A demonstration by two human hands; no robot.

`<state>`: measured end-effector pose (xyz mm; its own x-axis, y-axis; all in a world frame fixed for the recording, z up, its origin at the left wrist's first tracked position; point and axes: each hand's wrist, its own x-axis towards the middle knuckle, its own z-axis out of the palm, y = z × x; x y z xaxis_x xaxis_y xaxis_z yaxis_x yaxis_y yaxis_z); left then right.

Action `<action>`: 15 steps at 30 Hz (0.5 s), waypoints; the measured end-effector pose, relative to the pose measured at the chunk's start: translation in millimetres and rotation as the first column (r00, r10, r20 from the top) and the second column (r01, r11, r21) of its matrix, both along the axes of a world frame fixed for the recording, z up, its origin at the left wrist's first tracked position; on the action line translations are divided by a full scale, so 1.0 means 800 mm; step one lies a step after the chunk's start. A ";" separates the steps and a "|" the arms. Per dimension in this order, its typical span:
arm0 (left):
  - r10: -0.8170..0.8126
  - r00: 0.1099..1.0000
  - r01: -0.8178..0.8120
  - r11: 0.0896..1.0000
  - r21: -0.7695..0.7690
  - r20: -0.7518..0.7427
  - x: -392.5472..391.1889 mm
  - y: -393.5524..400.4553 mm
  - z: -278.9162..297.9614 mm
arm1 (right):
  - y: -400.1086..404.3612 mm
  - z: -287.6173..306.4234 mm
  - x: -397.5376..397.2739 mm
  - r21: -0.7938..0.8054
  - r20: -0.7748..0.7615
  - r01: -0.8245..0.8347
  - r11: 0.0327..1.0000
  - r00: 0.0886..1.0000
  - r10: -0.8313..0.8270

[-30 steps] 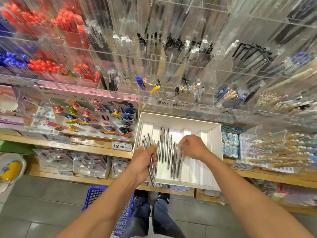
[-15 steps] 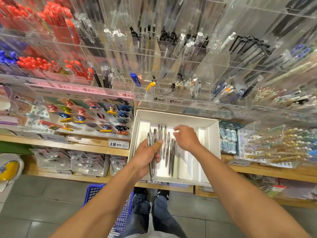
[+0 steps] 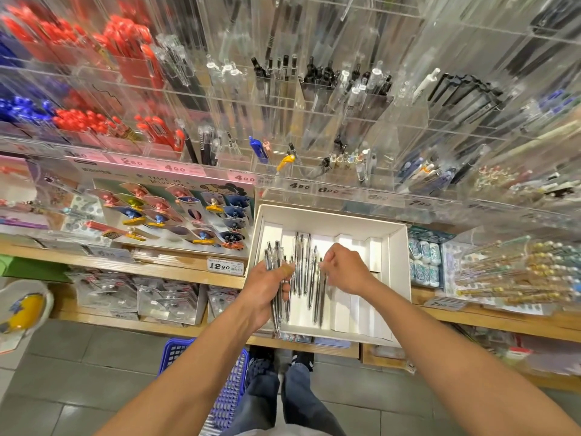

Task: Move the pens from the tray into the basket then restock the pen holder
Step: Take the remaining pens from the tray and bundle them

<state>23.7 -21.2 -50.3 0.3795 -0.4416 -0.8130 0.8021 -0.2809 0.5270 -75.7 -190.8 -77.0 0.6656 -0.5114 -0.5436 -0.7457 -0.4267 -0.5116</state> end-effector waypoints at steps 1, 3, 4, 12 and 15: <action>-0.008 1.000 0.008 1.000 -0.002 0.005 -0.001 -0.002 0.000 | 0.000 0.007 0.001 0.038 0.061 0.051 0.998 0.997 -0.053; -0.061 0.997 0.062 0.998 -0.016 0.044 -0.002 -0.005 0.001 | 0.001 0.025 0.007 0.170 0.190 0.145 0.975 0.966 -0.177; -0.113 0.990 0.115 0.993 -0.021 0.080 -0.003 -0.007 0.002 | 0.002 0.034 0.012 0.268 0.240 0.167 0.949 0.942 -0.233; -0.180 0.972 0.182 0.983 0.000 0.150 -0.010 -0.014 0.002 | 0.013 0.045 0.044 0.549 0.290 0.153 0.822 0.887 -0.359; -0.097 0.992 0.096 0.995 0.016 0.076 -0.006 -0.007 -0.002 | -0.004 0.018 0.035 0.231 0.133 0.192 0.954 0.965 -0.226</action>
